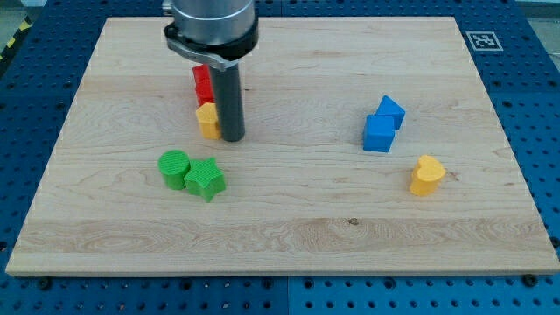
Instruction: Slide the red circle towards center right of the board
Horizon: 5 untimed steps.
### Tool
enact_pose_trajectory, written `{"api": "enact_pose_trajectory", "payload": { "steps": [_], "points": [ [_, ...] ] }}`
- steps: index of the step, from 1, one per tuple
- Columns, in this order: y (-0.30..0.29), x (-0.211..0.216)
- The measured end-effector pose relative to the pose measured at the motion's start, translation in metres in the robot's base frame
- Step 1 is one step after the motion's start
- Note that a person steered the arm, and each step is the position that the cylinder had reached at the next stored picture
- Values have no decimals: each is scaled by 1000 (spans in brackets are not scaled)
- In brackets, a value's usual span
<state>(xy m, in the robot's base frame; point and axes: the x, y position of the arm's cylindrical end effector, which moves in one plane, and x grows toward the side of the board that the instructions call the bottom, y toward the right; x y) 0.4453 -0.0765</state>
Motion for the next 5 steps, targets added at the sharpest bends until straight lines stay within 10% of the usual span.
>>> {"api": "enact_pose_trajectory", "payload": {
  "steps": [2,5],
  "points": [
    [23,27],
    [207,126]
  ]
}}
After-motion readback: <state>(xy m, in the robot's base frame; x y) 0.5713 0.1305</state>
